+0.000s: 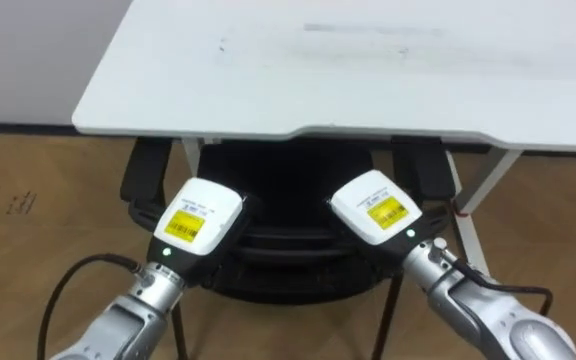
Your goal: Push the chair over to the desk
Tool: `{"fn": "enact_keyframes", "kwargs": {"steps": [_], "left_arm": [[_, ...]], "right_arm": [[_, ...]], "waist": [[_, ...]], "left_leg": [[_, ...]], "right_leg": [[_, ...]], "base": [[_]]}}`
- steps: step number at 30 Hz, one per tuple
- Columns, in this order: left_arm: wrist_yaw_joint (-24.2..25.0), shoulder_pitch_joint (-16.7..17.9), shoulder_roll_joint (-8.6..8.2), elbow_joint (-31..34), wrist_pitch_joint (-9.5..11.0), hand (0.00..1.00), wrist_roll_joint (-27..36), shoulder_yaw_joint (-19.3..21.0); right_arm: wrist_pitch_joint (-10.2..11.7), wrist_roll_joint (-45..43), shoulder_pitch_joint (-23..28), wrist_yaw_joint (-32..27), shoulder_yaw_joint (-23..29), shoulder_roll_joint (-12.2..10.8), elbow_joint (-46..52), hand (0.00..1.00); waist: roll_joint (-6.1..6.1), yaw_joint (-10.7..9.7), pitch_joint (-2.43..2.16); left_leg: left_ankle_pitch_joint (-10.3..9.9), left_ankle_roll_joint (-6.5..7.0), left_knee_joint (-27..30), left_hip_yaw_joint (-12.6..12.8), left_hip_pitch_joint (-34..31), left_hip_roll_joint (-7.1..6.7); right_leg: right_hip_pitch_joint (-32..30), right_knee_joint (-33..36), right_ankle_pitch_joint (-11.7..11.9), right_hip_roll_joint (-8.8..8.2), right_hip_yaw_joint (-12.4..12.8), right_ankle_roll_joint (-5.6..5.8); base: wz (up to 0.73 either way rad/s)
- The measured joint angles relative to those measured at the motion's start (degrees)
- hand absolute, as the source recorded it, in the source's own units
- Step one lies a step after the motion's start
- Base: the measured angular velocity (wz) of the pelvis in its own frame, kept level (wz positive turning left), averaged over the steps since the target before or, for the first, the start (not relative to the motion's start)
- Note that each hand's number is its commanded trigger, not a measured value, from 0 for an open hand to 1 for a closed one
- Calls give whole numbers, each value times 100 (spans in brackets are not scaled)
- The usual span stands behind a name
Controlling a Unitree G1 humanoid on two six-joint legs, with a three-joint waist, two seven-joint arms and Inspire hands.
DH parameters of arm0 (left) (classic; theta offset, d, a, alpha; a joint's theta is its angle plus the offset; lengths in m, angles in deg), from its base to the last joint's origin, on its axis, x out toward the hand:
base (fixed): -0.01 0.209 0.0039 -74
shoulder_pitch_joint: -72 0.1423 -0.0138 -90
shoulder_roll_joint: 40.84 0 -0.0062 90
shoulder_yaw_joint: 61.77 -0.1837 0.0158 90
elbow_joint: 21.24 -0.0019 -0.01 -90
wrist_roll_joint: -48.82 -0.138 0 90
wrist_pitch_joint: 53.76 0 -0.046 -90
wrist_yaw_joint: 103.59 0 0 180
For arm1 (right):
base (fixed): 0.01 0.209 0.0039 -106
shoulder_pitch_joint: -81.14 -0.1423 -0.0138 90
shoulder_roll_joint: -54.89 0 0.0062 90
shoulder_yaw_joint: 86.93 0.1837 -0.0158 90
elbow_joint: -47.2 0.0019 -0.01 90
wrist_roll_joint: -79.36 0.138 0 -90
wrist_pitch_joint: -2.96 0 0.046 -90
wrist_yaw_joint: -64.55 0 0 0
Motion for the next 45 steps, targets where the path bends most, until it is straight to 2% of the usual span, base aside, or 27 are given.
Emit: {"fn": "enact_keyframes", "kwargs": {"steps": [3, 9, 15, 18, 19, 21, 22, 23, 24, 28, 31, 33, 36, 38, 40, 42, 44, 45], "left_arm": [[22, 0, 20, 25, -4, 100, 1, 14], [95, 21, 4, 19, -22, 100, 1, 20], [73, 26, -13, 24, -35, 100, 0, 21], [81, 26, 11, 77, -43, 100, 1, 22], [71, 25, 13, 83, -49, 100, 1, 22], [61, 25, 27, 83, -51, 100, 1, 22], [58, 26, 31, 83, -51, 80, 1, 22], [56, 25, 31, 83, -51, 18, 1, 22], [54, 26, 30, 82, -58, 0, 1, 22], [55, 26, 26, 82, -188, 0, 2, 25], [154, 21, -21, 154, -535, 0, 196, 73], [302, -46, -31, 158, -659, 0, 437, 78], [544, -102, -31, 181, -763, 0, 747, 162], [749, -102, -11, 422, -812, 0, 800, 265], [905, -136, 151, 813, -727, 0, 931, 394], [935, -197, 221, 877, -723, 0, 1067, 577], [1003, -225, 477, 1045, -693, 0, 1072, 665], [1108, -298, 713, 1111, -616, 0, 1081, 701]], "right_arm": [[-31, 1, 0, 104, 3, -39, 56, 100], [-36, -2, 5, 165, 5, -58, 50, 100], [-54, -5, 3, 163, 11, -77, 41, 100], [-42, -8, 3, 150, 40, -99, 49, 100], [-41, -8, 3, 144, 44, -107, 53, 96], [-38, -8, 3, 144, 47, -120, 52, 17], [-38, -7, 4, 144, 49, -124, 52, 0], [-38, -7, 4, 144, 55, -125, 53, 0], [-38, -7, 4, 147, 77, -140, 56, 0], [-99, 268, 4, 336, 206, -154, 271, 0], [-96, 856, 3, 539, 337, -73, 511, 0], [-96, 1000, -11, 583, 378, -56, 524, 0], [-109, 1198, -59, 692, 599, -56, 545, 0], [-200, 1378, -64, 742, 796, 0, 754, 0], [-177, 1708, -241, 719, 987, 273, 1044, 0], [-162, 2056, -495, 499, 1268, 336, 1271, 0], [-147, 2259, -712, 101, 1699, 505, 1610, 0], [-83, 2387, -916, -268, 2048, 662, 1699, 0]], "waist": [[-9, -26, 4], [-1, -52, 18], [21, -47, 28], [21, -176, 26], [21, -185, 26], [26, -186, 23], [32, -192, 20], [34, -197, 20], [34, -204, 20], [37, -248, 17], [29, -375, 9], [27, -390, 8], [7, -493, 13], [-36, -494, 13], [-99, -462, 41], [-149, -484, 68], [-190, -513, 65], [-196, -498, 63]], "left_leg": [[-2, -4, 25, -6, 44, 16], [-10, -16, 449, -9, -32, 55], [-10, -17, 51, 3, 180, 96], [-10, -18, -102, -3, 199, 87], [-10, -18, -122, -2, 202, 80], [-10, -18, -167, 4, 234, 64], [-10, -18, -183, 9, 249, 58], [-10, -17, -189, 25, 259, 54], [-10, -17, -201, 61, 272, 43], [-9, -15, -215, 131, 279, 24], [-7, -13, -270, 157, 315, 26], [-7, -13, -274, 177, 338, 27], [-6, -10, -277, 189, 344, 27], [-5, -9, -275, 249, 343, 38], [-4, -9, -259, 319, 347, 44], [1, -11, -232, 340, 321, 49], [1, -12, -179, 339, 254, 59], [-1, -15, -166, 358, 249, 75]], "right_leg": [[72, -29, -35, 12, -34, 10], [238, -125, -70, 52, -60, -25], [251, -142, -69, 144, 38, -39], [259, -217, -42, 149, 5, -9], [258, -238, -22, 150, 17, 3], [264, -263, -4, 149, 51, 22], [288, -319, 23, 152, 63, 34], [290, -331, 31, 151, 74, 39], [289, -331, 38, 146, 103, 51], [287, -399, 105, 150, 180, 71], [283, -437, 162, 173, 219, 67], [284, -436, 180, 183, 254, 63], [278, -423, 191, 184, 263, 60], [248, -407, 200, 195, 280, 47], [215, -407, 234, 216, 362, 30], [167, -418, 277, 234, 399, 16], [151, -442, 300, 241, 400, 8], [155, -452, 314, 264, 422, -2]], "base": [[6], [2], [-6], [8], [4], [-6], [-6], [-7], [-10], [-11], [-6], [-9], [-3], [-12], [-18], [-9], [-4], [-10]]}}
